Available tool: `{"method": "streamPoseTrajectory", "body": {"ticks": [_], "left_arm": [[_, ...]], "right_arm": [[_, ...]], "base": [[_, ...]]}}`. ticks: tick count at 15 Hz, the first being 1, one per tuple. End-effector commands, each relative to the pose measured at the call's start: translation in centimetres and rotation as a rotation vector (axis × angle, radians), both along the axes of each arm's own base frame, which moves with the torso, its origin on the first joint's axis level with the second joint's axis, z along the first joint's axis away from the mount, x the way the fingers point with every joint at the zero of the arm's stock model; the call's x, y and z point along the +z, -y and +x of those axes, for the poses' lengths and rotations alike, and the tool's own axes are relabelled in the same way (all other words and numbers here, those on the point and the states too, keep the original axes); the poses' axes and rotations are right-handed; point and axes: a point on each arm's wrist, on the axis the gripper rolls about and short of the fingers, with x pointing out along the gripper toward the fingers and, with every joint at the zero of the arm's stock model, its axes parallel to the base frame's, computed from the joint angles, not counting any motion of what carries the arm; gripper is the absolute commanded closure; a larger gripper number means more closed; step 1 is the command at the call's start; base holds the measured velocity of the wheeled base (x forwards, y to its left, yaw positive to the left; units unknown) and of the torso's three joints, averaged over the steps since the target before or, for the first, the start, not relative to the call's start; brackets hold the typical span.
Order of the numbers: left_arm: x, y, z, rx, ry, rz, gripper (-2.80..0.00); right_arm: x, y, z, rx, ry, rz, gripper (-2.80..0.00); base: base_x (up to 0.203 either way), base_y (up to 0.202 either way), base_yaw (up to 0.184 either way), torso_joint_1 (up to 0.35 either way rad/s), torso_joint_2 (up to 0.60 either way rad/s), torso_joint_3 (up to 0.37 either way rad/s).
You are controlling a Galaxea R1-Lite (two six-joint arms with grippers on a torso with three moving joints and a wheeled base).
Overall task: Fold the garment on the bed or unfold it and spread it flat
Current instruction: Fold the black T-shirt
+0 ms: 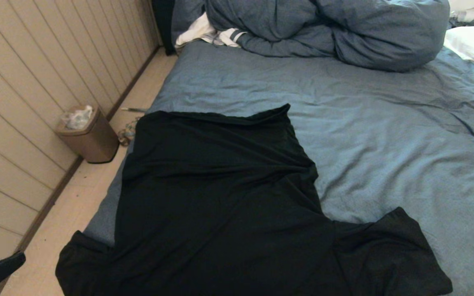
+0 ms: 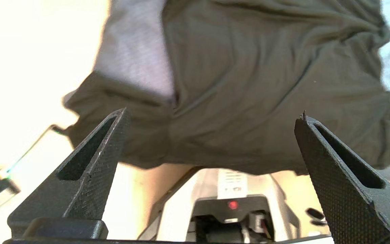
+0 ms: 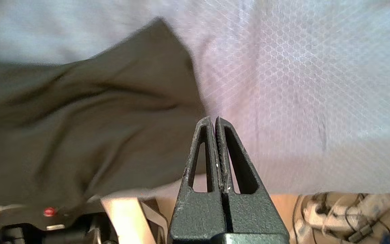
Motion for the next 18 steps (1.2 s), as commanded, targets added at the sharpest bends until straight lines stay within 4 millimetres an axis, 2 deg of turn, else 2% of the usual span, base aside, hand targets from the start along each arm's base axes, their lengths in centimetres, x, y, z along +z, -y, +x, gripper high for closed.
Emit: {"method": "streamPoseTrajectory", "body": {"ticks": [1,4,6,8,10,13,14,16,18], "left_arm": [[-1.0,0.4,-3.4,0.017,0.086,0.022,-2.8],[-4.5,0.6,-5.7,0.023,0.121,0.065,-2.8],[-6.6,0.5,-5.5,0.025,0.072,0.082,-2.8],[-7.3,0.5,-4.9,0.018,0.091,0.113,-2.8],[-7.5,0.3,-4.1,-0.068,0.101,0.159,-2.8],[-7.2,0.2,-2.4,-0.15,0.105,0.209,-2.8],[-8.1,0.2,-2.6,-0.153,0.111,0.213,-2.8],[-10.6,0.2,-3.9,-0.146,0.163,0.222,-2.8],[-11.8,0.1,-5.1,-0.079,0.255,0.244,-2.8]], "right_arm": [[1.0,-1.6,-4.4,0.03,0.161,-0.022,0.0],[-0.5,-2.8,-7.9,0.099,0.255,0.0,0.0],[-2.0,-3.4,-10.4,0.152,0.338,-0.002,0.0],[-4.6,-3.6,-11.9,0.176,0.37,-0.008,0.0],[-7.4,-3.6,-11.6,0.176,0.298,0.004,0.0],[-10.1,-3.5,-10.8,0.211,0.297,-0.026,0.0],[-10.7,-3.5,-10.7,0.272,0.305,-0.014,0.0],[-10.6,-3.5,-10.8,0.395,0.328,0.005,0.0],[-10.7,-3.4,-11.8,0.399,0.422,-0.024,0.0]], "base": [[0.0,0.0,0.0,0.0,0.0,0.0],[0.0,0.0,0.0,0.0,0.0,0.0],[0.0,0.0,0.0,0.0,0.0,0.0],[0.0,0.0,0.0,0.0,0.0,0.0],[0.0,0.0,0.0,0.0,0.0,0.0],[0.0,0.0,0.0,0.0,0.0,0.0],[0.0,0.0,0.0,0.0,0.0,0.0],[0.0,0.0,0.0,0.0,0.0,0.0],[0.0,0.0,0.0,0.0,0.0,0.0]]}}
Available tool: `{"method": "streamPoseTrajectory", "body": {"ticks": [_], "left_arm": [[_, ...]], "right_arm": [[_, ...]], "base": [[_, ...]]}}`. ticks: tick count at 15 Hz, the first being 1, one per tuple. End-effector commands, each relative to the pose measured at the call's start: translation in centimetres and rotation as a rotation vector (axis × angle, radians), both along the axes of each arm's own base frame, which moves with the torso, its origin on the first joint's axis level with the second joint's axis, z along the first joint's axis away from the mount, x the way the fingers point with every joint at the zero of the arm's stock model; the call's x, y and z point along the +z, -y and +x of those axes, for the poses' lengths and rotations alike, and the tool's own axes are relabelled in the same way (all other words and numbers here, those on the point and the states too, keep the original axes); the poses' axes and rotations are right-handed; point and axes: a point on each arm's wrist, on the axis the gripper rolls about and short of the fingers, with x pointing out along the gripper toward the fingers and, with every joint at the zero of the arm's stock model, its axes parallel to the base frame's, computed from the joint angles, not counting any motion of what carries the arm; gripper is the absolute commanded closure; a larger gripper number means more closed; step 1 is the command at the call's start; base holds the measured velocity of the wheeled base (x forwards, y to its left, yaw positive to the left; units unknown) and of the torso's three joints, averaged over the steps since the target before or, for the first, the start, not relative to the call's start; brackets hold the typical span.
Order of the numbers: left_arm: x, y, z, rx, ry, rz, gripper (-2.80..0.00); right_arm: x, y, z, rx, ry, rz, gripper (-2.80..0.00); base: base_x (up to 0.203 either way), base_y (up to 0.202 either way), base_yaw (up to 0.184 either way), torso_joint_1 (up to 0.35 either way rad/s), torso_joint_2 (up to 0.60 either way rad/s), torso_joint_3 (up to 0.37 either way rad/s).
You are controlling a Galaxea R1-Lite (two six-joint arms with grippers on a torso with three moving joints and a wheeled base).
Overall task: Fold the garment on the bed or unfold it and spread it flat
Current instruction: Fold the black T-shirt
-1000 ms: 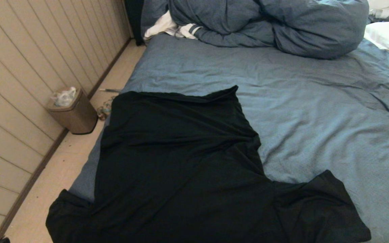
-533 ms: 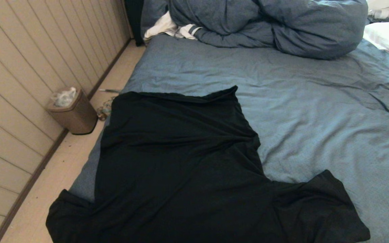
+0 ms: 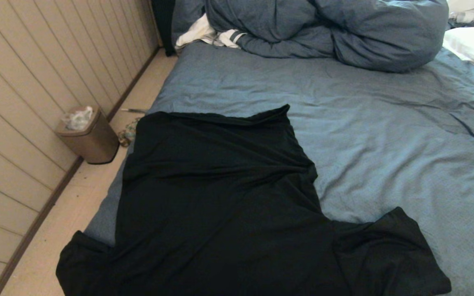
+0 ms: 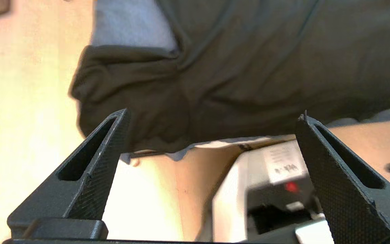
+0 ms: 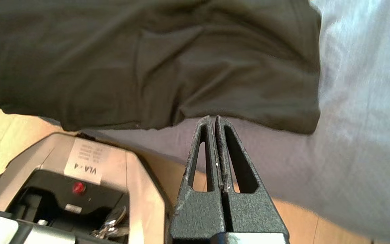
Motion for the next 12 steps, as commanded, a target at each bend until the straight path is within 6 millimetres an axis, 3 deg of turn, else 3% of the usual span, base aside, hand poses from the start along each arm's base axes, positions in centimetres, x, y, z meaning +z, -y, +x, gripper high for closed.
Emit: {"method": "streamPoseTrajectory", "body": {"ticks": [1,4,7,10,12], "left_arm": [[-1.3,-0.1,-1.7,0.068,0.155,0.013,-2.8],[-1.9,-0.5,-2.0,0.234,0.174,-0.029,-2.8],[-2.8,-0.9,-1.7,0.389,0.153,0.055,-2.8],[-3.4,-0.5,-1.4,0.187,0.156,0.108,-2.8],[-3.5,-0.5,-1.4,0.188,0.161,0.102,-2.8]], "right_arm": [[-0.4,0.1,-1.4,-0.014,0.136,-0.01,0.0],[-1.5,0.6,-1.9,-0.231,0.164,0.03,0.0],[-1.8,0.6,-1.5,-0.228,0.214,0.042,0.0],[-1.8,0.6,-1.5,-0.22,0.219,0.034,0.0],[-1.8,0.6,-1.5,-0.224,0.219,0.058,0.0]], "base": [[0.0,0.0,0.0,0.0,0.0,0.0],[0.0,0.0,0.0,0.0,0.0,0.0],[0.0,0.0,0.0,0.0,0.0,0.0],[0.0,0.0,0.0,0.0,0.0,0.0],[0.0,0.0,0.0,0.0,0.0,0.0]]}}
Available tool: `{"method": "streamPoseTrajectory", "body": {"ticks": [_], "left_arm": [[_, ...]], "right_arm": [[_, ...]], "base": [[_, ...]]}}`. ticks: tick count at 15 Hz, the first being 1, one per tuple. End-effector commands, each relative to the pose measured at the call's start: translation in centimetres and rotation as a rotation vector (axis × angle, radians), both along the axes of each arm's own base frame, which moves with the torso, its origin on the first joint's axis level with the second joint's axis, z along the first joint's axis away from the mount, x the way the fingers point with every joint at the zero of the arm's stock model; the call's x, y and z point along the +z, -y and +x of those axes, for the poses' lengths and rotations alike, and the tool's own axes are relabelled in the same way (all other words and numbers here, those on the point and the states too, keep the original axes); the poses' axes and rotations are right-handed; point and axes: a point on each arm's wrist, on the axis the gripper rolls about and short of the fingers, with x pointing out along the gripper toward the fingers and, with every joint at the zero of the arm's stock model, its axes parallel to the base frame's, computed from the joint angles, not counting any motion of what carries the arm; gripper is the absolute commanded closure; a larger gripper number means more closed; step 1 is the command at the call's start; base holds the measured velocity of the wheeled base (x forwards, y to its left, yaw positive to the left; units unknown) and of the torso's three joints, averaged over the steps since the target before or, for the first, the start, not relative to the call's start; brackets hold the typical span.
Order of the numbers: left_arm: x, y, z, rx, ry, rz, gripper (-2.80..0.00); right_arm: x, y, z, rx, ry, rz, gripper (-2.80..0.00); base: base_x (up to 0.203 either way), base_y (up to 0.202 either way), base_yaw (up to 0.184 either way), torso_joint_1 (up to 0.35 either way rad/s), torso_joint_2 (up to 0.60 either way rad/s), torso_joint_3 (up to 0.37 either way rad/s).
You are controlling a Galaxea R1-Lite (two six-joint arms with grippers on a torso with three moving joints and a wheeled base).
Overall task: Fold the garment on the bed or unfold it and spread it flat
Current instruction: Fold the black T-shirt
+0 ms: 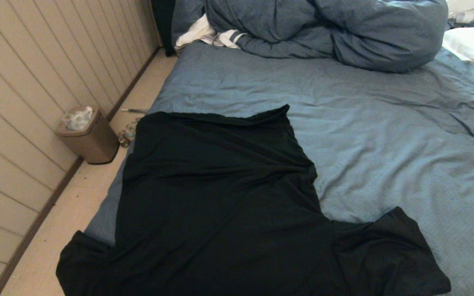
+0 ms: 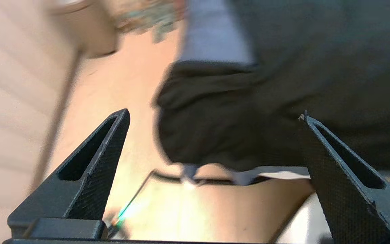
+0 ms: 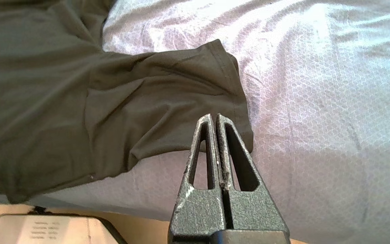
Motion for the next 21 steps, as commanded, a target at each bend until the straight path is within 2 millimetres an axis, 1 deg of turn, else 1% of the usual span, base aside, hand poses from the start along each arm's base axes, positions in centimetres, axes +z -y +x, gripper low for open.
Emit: {"method": "streamPoseTrajectory", "body": {"ticks": [1,8,12,20,21], "left_arm": [[-0.3,0.01,0.04,-0.002,-0.016,-0.032,-2.8],[-0.19,-0.15,0.12,0.077,0.002,-0.115,-2.8],[-0.3,-0.13,0.15,0.062,-0.007,-0.055,-2.8],[-0.32,-0.12,0.14,0.054,-0.004,-0.025,-2.8],[-0.3,-0.06,0.11,0.028,-0.007,-0.013,-2.8]], "right_arm": [[-0.05,0.0,0.01,0.003,-0.004,0.002,0.0],[-0.09,0.0,0.01,0.003,-0.004,0.002,0.0],[-0.05,0.0,0.01,0.003,-0.004,0.002,0.0],[-0.09,0.0,0.02,0.003,-0.006,0.002,0.0],[-0.07,0.0,0.01,0.003,-0.003,0.002,0.0]], "base": [[0.0,0.0,0.0,0.0,0.0,0.0],[0.0,0.0,0.0,0.0,0.0,0.0],[0.0,0.0,0.0,0.0,0.0,0.0],[0.0,0.0,0.0,0.0,0.0,0.0],[0.0,0.0,0.0,0.0,0.0,0.0]]}}
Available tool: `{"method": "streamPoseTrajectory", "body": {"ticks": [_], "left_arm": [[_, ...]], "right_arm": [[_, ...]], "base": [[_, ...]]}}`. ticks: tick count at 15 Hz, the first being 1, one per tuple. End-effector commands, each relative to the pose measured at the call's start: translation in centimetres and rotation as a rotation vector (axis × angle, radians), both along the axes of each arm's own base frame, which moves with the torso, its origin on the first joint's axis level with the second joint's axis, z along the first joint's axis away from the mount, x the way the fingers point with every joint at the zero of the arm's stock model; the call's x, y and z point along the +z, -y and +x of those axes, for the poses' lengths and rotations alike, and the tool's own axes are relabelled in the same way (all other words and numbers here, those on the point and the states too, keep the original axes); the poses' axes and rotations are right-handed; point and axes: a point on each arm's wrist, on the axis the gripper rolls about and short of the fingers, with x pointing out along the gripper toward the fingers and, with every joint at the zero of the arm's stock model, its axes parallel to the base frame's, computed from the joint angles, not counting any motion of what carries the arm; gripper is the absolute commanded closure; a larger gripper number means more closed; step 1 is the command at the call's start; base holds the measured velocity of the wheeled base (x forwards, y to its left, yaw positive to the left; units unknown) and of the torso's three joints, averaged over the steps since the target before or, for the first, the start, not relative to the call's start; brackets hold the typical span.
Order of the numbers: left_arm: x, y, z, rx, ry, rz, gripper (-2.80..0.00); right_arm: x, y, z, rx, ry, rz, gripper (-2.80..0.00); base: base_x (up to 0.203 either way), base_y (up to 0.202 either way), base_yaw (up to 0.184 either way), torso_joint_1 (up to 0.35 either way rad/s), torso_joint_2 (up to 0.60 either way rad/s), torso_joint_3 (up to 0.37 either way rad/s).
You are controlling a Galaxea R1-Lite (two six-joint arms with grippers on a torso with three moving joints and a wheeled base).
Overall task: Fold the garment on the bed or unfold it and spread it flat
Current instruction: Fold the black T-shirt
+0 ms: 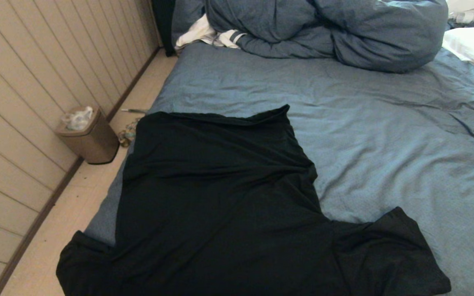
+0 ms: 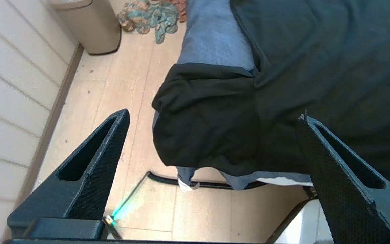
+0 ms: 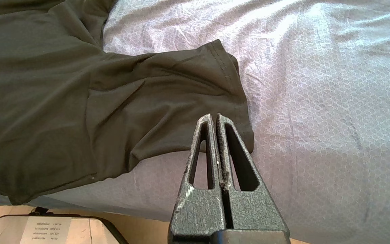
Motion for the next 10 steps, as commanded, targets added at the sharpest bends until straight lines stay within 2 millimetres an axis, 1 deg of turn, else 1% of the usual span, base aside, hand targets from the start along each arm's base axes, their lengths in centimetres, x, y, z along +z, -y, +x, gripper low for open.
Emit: {"method": "streamPoseTrajectory", "body": {"ticks": [1,10], "left_arm": [[0.03,0.09,-0.01,-0.045,0.003,0.025,-2.8],[0.04,0.09,0.03,-0.048,0.01,0.029,-2.8]], "right_arm": [[-0.01,0.0,0.03,0.001,-0.003,-0.001,0.0],[-0.04,0.0,0.03,0.0,-0.004,-0.001,0.0]], "base": [[0.0,0.0,0.0,0.0,0.0,0.0],[0.0,0.0,0.0,0.0,0.0,0.0]]}}
